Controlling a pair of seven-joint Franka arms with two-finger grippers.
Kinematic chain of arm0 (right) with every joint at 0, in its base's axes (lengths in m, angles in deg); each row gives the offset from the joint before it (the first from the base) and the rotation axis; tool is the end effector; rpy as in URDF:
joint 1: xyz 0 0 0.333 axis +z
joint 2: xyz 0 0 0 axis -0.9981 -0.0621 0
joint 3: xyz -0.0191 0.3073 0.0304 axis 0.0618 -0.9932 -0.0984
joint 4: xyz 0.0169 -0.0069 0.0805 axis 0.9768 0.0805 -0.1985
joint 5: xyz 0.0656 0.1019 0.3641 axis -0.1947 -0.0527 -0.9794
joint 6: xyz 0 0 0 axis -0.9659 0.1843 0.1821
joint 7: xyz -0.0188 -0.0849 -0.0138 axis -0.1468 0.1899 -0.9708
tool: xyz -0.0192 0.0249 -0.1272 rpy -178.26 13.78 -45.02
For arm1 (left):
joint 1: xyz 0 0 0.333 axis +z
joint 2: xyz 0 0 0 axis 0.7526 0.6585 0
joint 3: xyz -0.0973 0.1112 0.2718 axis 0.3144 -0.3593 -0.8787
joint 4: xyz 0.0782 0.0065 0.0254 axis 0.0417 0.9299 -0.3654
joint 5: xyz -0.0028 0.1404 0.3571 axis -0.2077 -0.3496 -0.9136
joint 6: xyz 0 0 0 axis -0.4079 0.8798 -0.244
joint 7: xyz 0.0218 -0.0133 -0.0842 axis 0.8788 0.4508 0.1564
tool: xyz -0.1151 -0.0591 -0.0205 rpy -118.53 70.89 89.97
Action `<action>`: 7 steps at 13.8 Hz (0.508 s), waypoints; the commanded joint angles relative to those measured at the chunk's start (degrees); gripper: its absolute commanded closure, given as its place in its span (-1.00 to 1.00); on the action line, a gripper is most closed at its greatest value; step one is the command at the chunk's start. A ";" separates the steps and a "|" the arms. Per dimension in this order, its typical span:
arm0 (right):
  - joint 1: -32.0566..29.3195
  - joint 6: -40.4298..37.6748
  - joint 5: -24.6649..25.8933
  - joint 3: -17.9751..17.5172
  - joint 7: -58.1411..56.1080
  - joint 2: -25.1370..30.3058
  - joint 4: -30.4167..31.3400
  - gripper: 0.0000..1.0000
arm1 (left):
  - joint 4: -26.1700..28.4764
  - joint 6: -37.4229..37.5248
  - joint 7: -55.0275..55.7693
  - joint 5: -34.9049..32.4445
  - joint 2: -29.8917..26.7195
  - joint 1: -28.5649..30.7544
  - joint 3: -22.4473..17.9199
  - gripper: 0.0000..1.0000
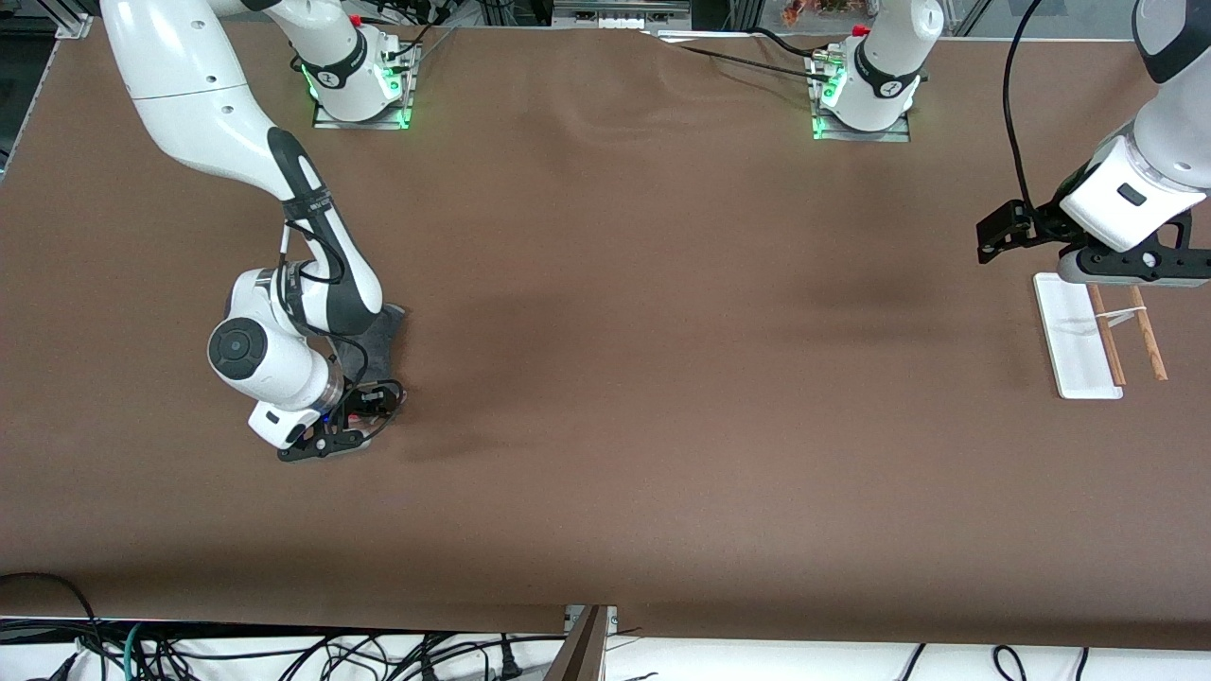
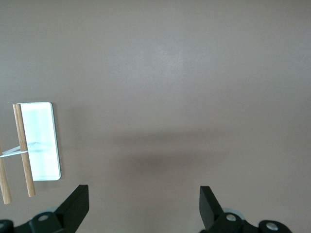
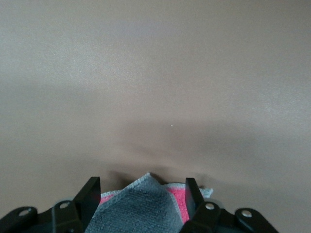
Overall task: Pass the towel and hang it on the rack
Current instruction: 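Close the right gripper on the towel's pink corner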
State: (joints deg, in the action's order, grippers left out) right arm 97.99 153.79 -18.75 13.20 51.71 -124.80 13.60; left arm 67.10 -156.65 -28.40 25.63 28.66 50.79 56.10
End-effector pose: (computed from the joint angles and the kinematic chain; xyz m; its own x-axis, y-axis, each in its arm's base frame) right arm 0.6677 0.1190 0.1762 0.9750 0.2139 0.0609 0.2153 -0.9764 -0.0181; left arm 0.5475 -0.0371 0.5405 0.9991 -0.0262 -0.0345 -0.0271 -0.9993 -0.0266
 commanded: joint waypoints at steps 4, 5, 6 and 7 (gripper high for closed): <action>-0.48 0.79 0.77 -0.29 -0.83 -1.30 -0.74 -0.17 | -0.32 0.96 -1.60 0.93 -0.58 0.58 0.16 -1.00; -0.48 0.79 0.77 -0.29 -1.01 -1.30 -0.74 0.01 | -0.23 0.96 -1.60 0.93 -0.58 0.58 0.16 -1.00; -0.48 0.70 0.77 -0.29 -1.01 -1.30 -0.74 0.18 | -0.23 0.96 -1.60 0.93 -0.58 0.58 0.16 -1.00; -0.48 0.70 0.68 -0.29 -1.01 -1.30 -0.82 0.33 | -0.23 1.05 -1.60 0.93 -0.58 0.58 0.16 -1.00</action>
State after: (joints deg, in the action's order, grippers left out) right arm 97.93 154.17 -18.74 13.20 51.42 -125.62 13.60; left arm 67.10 -156.59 -28.40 25.63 28.66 50.79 56.09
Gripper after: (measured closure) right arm 0.485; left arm 0.000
